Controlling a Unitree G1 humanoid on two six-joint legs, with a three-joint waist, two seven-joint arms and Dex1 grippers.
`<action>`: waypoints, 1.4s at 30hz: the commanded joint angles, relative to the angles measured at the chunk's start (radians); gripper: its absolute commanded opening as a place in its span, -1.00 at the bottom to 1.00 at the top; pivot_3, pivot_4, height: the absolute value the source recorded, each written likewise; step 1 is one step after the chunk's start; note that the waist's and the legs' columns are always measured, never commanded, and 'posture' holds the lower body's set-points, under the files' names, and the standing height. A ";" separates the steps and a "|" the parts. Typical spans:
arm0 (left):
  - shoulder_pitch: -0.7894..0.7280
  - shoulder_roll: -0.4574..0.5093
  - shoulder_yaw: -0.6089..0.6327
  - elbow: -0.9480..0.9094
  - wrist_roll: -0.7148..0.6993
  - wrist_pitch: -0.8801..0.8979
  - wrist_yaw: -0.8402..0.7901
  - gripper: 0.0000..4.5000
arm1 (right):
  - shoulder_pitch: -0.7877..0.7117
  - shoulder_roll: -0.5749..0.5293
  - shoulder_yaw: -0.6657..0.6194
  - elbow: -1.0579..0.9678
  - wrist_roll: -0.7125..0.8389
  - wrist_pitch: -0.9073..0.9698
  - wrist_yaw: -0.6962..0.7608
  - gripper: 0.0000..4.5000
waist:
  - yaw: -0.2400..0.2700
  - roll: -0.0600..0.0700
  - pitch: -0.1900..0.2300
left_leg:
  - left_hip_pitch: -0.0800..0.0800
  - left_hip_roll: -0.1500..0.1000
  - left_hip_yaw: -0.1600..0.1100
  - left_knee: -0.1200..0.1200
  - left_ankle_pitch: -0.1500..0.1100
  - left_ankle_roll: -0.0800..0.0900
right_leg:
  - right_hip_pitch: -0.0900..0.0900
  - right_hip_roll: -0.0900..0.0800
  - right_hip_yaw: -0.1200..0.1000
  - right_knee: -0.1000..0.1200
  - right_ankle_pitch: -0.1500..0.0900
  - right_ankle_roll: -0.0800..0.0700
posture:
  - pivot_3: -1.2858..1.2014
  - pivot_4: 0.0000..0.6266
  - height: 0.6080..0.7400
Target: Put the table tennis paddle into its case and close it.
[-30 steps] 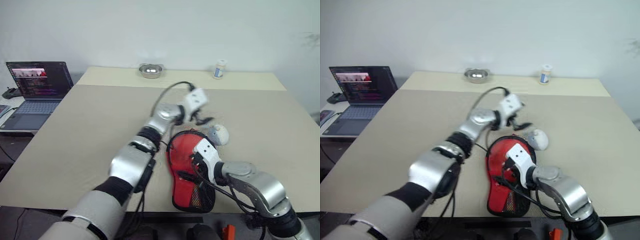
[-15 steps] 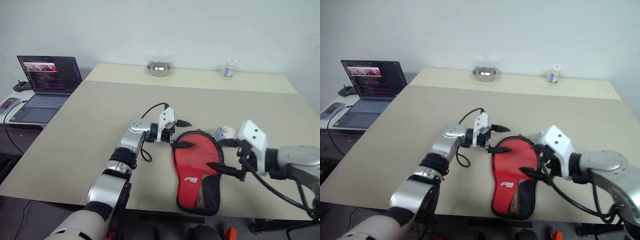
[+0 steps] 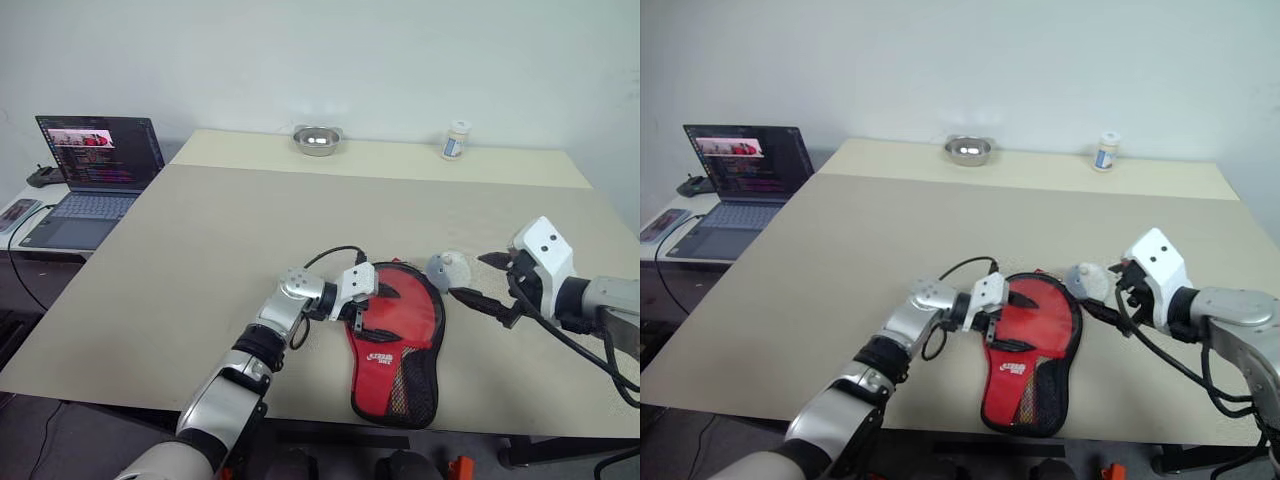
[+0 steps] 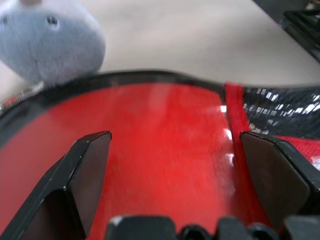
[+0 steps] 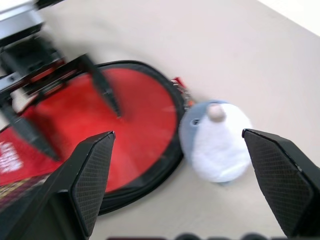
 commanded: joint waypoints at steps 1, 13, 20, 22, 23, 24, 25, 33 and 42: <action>0.007 -0.011 -0.027 0.052 0.034 -0.037 0.037 0.98 | -0.060 0.081 0.040 0.068 -0.045 -0.060 -0.078 1.00 | -0.001 0.002 -0.001 | 0.000 0.000 0.000 0.000 0.000 0.000 | 0.000 0.000 0.000 0.000 0.000 0.000 | 0.03 -0.52 1.00; 0.022 -0.026 -0.036 -0.002 0.010 -0.015 0.030 0.98 | -0.164 0.150 0.216 0.422 -0.236 -0.243 -0.088 1.00 | 0.008 0.004 -0.002 | 0.000 -0.004 0.001 0.000 0.001 0.002 | 0.000 0.000 0.001 0.000 0.000 0.000 | 0.03 -0.52 1.00; 0.024 -0.017 -0.042 0.000 0.018 -0.015 0.034 0.98 | -0.172 0.152 0.260 0.501 -0.303 -0.290 -0.058 1.00 | 0.008 0.005 -0.003 | 0.000 -0.004 0.001 0.000 0.001 0.002 | 0.000 0.000 0.001 0.001 0.000 0.000 | 0.03 -0.52 1.00; 0.019 -0.018 -0.044 0.012 0.021 -0.019 0.036 1.00 | -0.178 0.163 0.251 0.507 -0.307 -0.290 -0.060 0.83 | 0.008 0.005 -0.003 | 0.000 -0.003 0.001 0.000 0.001 0.002 | 0.000 0.000 0.001 0.001 0.000 0.000 | 0.03 -0.52 1.00; 0.014 -0.022 -0.046 0.031 0.027 -0.027 0.042 1.00 | -0.184 0.169 0.245 0.512 -0.311 -0.290 -0.067 0.73 | 0.008 0.005 -0.003 | 0.000 -0.003 0.001 0.000 0.001 0.002 | 0.000 0.000 0.001 0.001 0.000 0.000 | 0.03 -0.52 1.00; 0.009 -0.025 -0.050 0.051 0.033 -0.035 0.048 1.00 | -0.190 0.174 0.241 0.516 -0.315 -0.292 -0.073 0.62 | 0.008 0.005 -0.003 | 0.000 -0.003 0.001 0.000 0.001 0.002 | 0.000 0.000 0.001 0.001 0.000 0.000 | 0.03 -0.52 1.00; 0.006 -0.028 -0.052 0.066 0.038 -0.042 0.051 1.00 | -0.193 0.178 0.238 0.519 -0.319 -0.293 -0.076 0.43 | 0.008 0.006 -0.003 | 0.000 -0.004 0.001 0.000 0.001 0.002 | 0.000 0.000 0.001 0.001 0.000 0.000 | 0.03 -0.52 1.00; 0.008 -0.056 -0.075 0.175 0.064 -0.093 0.044 1.00 | -0.174 0.165 0.209 0.484 -0.327 -0.256 -0.082 -0.58 | 0.012 0.012 -0.009 | 0.000 -0.005 0.000 0.001 0.001 0.002 | 0.001 0.000 0.000 0.001 0.000 0.000 | 0.03 -0.52 1.00; -0.023 -0.121 -0.051 0.281 0.048 -0.052 0.072 1.00 | 0.102 -0.114 0.134 0.260 -0.290 -0.178 0.089 -0.76 | 0.033 0.017 -0.014 | 0.002 -0.011 -0.004 0.001 0.002 0.005 | 0.009 -0.004 -0.004 -0.005 0.001 0.006 | 0.03 -0.52 1.00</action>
